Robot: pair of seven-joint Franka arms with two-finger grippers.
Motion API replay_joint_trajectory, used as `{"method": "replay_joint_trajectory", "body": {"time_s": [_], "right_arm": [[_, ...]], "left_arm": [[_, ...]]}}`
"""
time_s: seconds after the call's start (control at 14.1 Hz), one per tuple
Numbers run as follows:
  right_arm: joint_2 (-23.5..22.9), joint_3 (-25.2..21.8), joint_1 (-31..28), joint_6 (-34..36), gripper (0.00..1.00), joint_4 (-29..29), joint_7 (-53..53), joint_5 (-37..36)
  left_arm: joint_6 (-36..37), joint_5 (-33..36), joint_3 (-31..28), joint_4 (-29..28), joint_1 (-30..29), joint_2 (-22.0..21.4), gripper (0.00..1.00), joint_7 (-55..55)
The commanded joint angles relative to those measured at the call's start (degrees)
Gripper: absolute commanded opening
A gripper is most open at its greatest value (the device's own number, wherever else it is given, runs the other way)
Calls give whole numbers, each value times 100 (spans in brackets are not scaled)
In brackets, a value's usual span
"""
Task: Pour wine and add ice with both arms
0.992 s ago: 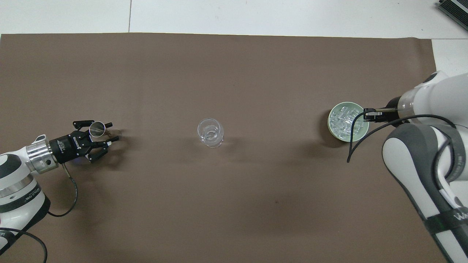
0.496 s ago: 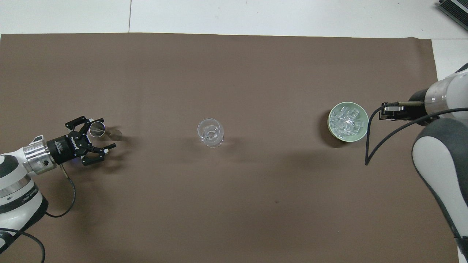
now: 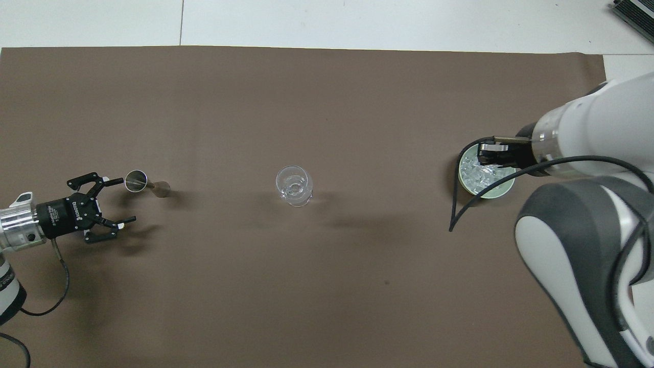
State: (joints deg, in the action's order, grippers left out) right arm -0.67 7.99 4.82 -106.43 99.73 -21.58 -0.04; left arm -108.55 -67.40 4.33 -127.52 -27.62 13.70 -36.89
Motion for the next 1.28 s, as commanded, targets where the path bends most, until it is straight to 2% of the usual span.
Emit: {"method": "replay_joint_trajectory", "body": {"time_s": [0.0,0.28,0.43,0.57,0.85,1.06,1.2], "right_arm": [[-126,27,517,-44,0,-147,-695,144],[-476,27,1353,-536,0,-155,-1681,92],[-827,27,1687,-555,0,-715,-2112,127],[-1039,36,1846,-563,0,-1007,-2324,92],[-1110,202,2032,-791,0,-1166,-2447,101],[-1224,378,2040,-827,0,-1236,-2536,232],[-1277,405,2058,-827,0,-1237,-2553,215]], "left_arm": [[159,586,-2,209,-77,-340,100,-55],[299,1499,-3,595,-77,-649,100,-29],[562,2070,-20,981,-86,-667,100,33],[852,2554,-90,1368,-86,-658,100,321],[915,3644,-90,1782,-60,-675,100,1200],[854,4365,-64,1897,37,-789,100,1737],[897,4612,-12,1976,72,-886,100,1904]]}}
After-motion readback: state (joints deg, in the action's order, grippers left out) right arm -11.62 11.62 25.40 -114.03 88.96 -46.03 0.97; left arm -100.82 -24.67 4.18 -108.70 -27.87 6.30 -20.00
